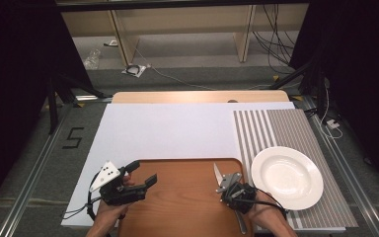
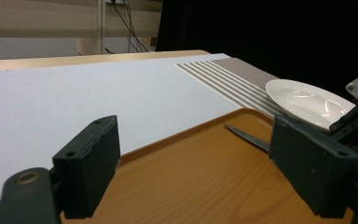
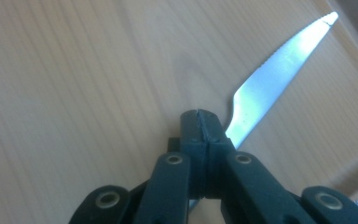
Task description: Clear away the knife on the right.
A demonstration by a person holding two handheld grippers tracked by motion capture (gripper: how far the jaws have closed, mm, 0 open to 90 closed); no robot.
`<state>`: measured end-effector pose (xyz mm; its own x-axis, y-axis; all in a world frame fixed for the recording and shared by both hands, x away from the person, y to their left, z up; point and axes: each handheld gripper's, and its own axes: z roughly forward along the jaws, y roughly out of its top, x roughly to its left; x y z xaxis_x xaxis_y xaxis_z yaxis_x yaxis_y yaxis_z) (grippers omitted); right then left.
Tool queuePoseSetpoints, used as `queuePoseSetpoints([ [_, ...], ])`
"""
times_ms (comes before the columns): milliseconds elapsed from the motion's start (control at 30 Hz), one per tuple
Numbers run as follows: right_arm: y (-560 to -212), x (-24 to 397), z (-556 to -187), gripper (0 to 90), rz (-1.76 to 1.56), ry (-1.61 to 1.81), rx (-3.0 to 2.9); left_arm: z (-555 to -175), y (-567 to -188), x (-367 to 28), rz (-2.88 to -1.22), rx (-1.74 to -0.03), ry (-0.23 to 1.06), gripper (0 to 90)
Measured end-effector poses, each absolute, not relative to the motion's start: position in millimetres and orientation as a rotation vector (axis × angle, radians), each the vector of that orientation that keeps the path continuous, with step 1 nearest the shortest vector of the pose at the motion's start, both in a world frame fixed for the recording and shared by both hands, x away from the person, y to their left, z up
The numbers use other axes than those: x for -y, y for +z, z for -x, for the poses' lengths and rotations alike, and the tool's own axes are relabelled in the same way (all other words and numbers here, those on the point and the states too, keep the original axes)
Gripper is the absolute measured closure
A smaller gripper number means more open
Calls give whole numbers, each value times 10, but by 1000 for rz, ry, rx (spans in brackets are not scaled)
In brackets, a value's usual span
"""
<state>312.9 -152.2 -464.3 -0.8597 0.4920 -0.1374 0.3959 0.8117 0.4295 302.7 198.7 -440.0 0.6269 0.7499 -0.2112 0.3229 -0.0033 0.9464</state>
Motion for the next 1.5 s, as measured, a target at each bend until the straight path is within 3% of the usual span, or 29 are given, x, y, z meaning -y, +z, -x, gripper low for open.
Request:
queuePoseSetpoints([
  [300,-4644,1666,-3133,900,-734,568,-2728,-3030,-4401,-1988,-1596,-913,422,164],
  [467,-4566,1757,-3152,769,-814,750,-2666,-3030,-4403,-1985,-1596,-914,419,164],
  [533,-4498,1805,-3163,634,-839,890,-2596,-3033,-4404,-1986,-1596,-915,417,164],
  [667,-4400,1886,-3170,573,-901,1093,-2493,-3035,-4407,-1985,-1595,-916,414,164],
  [867,-4314,1987,-3181,385,-952,1344,-2388,-3038,-4410,-1983,-1597,-917,408,164],
  [1067,-4290,2029,-3162,265,-951,1446,-2299,-3041,-4414,-1982,-1599,-917,399,164],
  [1500,-4235,2210,-3091,229,-986,1585,-2149,-3037,-4418,-1976,-1612,-907,385,164],
])
